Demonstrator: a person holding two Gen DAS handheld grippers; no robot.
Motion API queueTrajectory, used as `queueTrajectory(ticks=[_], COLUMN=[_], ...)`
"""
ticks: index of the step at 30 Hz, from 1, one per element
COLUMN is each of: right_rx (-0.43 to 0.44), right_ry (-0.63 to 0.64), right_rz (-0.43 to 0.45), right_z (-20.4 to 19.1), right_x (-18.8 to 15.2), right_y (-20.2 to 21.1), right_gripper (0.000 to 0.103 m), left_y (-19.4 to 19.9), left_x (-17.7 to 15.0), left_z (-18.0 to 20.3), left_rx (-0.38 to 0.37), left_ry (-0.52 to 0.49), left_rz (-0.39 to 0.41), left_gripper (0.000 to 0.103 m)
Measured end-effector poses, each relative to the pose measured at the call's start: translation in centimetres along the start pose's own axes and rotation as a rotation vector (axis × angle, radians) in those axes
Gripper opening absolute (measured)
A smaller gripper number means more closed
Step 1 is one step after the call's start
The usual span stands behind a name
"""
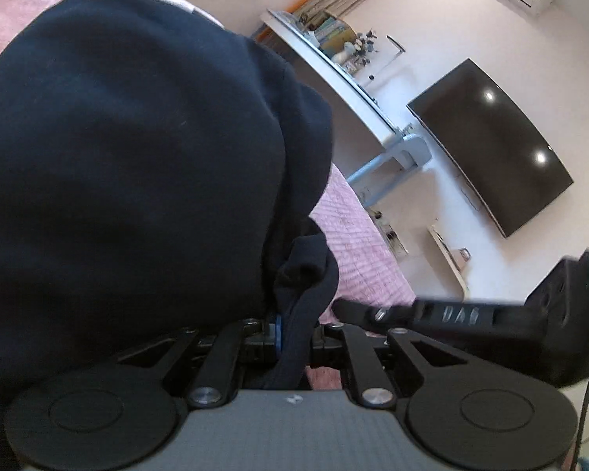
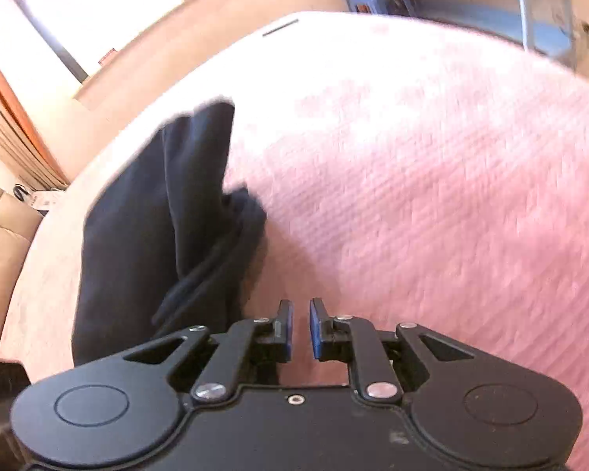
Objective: Fold large clothes
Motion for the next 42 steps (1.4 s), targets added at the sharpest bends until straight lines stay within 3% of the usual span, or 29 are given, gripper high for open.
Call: queueTrajectory(ticks=[3,6,10,13,14,18,19,20,22,25,27,29,32,34,38,42], right_rx=[0.021,0.057,0.099,0.096,0.096,0.069,0.069,0.081,0.14,0.185,0.172,0.179,0.048,-0.022,-0.033,-0.033], right_ry=[0.034,0.071,0.108,0.105,0.097,0.137,0.158,0.183,0.253,0.405,0.518,0.573,0.594,0.588,0.548,0.541], right_rz=[0.053,0.043,0.004,-0.018,-0.022,0.003,0.005,0.005,0.002,0.012,0.021,-0.026,-0.102,-0.109,-0.054,0.006], right_z=[-1.2,-2.2,-4.2,-4.6,-4.6,-4.1,-4.4,-4.8,-6.5,-10.7,-13.3,-15.2,-14.7,-13.5,-13.2,-11.6], right_x=[3.3,5.1,5.0,4.5,4.8,6.2,6.4,7.0,8.2,9.8,9.9,9.5,8.3,7.7,9.5,9.9], right_y=[0.0,-0.9,-2.6,-3.7,-3.7,-2.6,-2.6,-2.4,-2.0,-2.7,-5.2,-9.1,-16.4,-19.7,-17.2,-10.0], right_gripper=[0.024,0.024,0.024,0.024,0.024,0.026,0.026,0.026,0.026,0.026,0.026,0.018,0.016,0.016,0.015,0.019], left_y=[1.3,4.0,8.3,6.3,4.9,0.9,0.5,0.1,1.4,2.8,3.2,3.6,4.5,4.4,5.7,8.2], left_x=[2.5,3.7,3.3,2.6,2.3,0.4,0.3,0.7,0.1,-0.5,-0.8,-0.8,-1.6,-2.9,-5.0,-2.8], left_z=[0.8,0.6,-0.2,-0.7,-0.8,-1.3,-0.6,0.4,1.3,1.4,1.2,1.3,1.2,0.8,1.0,1.5], left_rx=[-0.007,0.006,0.078,0.122,0.171,0.257,0.264,0.237,0.16,0.127,0.117,0.081,0.051,0.019,0.009,0.002], left_ry=[0.011,0.035,0.048,0.013,-0.008,-0.059,-0.093,-0.113,-0.114,-0.114,-0.088,-0.065,-0.061,-0.038,-0.075,-0.097], left_rz=[0.092,0.182,0.257,0.134,0.092,0.049,0.043,0.04,0.035,0.026,0.027,0.017,-0.015,-0.075,-0.148,-0.082], left_gripper=[0.012,0.012,0.012,0.013,0.013,0.015,0.022,0.036,0.046,0.045,0.043,0.043,0.042,0.031,0.029,0.031])
Point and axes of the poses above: each gripper's, at about its wrist camera, not at the fingertips, and y roughly against the way its jaws point, z to its right, x to its top, the point moved 7 cm from there along -y, roughly the way its jaws point, and after that the axes turned 4 degrees about -x, right-handed, at the moved point
